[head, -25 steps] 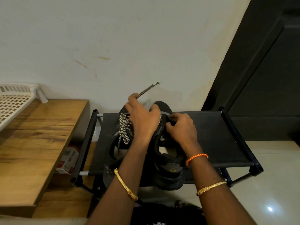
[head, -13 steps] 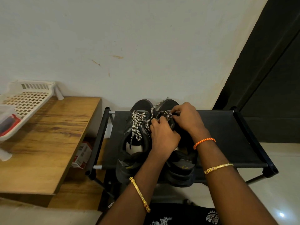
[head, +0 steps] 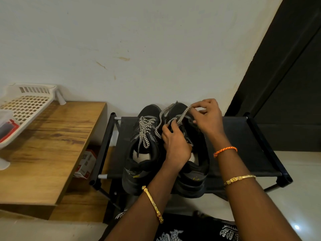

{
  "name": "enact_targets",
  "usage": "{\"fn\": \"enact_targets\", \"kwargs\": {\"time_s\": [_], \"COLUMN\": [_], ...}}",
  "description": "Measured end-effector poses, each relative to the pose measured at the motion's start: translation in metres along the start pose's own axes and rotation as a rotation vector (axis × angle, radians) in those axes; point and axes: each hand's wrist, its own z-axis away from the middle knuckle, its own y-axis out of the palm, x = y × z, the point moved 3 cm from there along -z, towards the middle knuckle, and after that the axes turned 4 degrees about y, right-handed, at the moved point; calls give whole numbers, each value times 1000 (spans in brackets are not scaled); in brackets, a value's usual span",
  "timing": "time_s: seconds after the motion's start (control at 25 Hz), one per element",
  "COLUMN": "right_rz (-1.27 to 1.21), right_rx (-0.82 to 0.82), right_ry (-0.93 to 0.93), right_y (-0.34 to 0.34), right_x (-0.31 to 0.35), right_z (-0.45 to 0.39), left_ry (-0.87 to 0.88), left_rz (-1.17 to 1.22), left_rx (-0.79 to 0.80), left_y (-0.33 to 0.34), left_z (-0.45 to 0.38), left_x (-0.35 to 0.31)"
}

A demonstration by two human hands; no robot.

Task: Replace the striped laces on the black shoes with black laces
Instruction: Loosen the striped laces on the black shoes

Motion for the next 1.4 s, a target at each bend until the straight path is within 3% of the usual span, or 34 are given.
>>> {"fn": "enact_targets", "kwargs": {"time_s": [0.24,0.32,0.36,0.44,0.56,0.68,0.84,1.0,1.16,1.28,1.36,1.4], "right_rz": [-834,-970,-846,-273,398,592,560,363,-375,-777,-729,-519], "right_rx": [-56,-56,-93,-118,99,269,252,213,145,208,173,114], "right_ry": [98,157,164,64,-26,62,138,170,160,189,244,227], "right_y": [-32,-31,-30,-22,3,19,20,13,-14,-30,-22,-18], "right_x": [26,24,22,13,0,-8,-9,-6,25,36,31,26], "right_z": [-6,-9,-9,-9,-6,-3,-4,-2,-7,-11,-8,-7], "left_ry": [-22,-20,-17,-12,13,-1,-16,-33,-54,-69,-73,-72], "left_rz": [83,112,112,108,93,88,64,45,54,61,62,63], "left_rx": [71,79,78,77,78,88,98,88,92,94,89,89], "left_y": [-1,-2,-2,-2,-3,-4,-3,-2,-1,0,1,0], "left_z": [-3,-3,-4,-4,-4,-4,-4,-4,-7,-7,-8,-8], "left_x": [0,0,0,0,1,1,1,1,2,3,3,2]}}
